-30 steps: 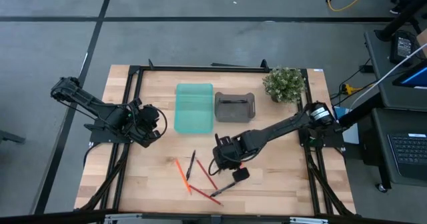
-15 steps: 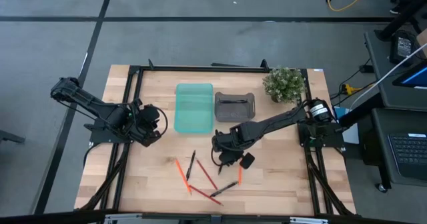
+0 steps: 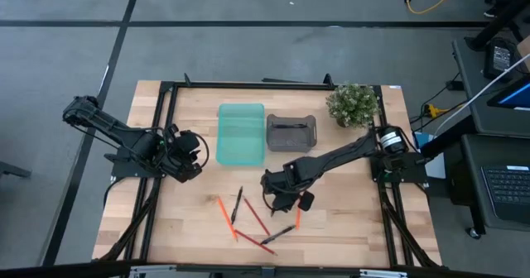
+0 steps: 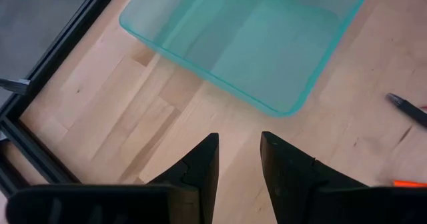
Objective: Sort pens & pencils
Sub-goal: Put the black pen into the black bin
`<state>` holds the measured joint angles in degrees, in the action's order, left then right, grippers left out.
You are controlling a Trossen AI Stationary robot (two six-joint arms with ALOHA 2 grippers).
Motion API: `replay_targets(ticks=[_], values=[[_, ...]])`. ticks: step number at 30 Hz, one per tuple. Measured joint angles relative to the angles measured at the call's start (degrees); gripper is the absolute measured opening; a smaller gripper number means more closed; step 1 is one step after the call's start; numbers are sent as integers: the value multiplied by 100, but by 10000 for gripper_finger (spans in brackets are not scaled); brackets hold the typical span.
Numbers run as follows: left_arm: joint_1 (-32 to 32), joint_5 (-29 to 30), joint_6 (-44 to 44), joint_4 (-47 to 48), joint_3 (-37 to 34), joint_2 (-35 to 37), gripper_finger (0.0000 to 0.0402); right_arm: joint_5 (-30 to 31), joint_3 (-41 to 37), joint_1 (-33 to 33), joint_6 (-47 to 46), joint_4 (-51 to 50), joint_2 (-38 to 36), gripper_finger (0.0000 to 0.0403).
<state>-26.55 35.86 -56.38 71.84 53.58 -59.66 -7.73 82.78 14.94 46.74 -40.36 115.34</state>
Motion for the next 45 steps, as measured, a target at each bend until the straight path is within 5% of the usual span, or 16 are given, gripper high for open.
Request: replay_targets(ticks=[45], values=[[2,-76,59,67,0,-2,105,-422,385,-310,588,-159,446,112]])
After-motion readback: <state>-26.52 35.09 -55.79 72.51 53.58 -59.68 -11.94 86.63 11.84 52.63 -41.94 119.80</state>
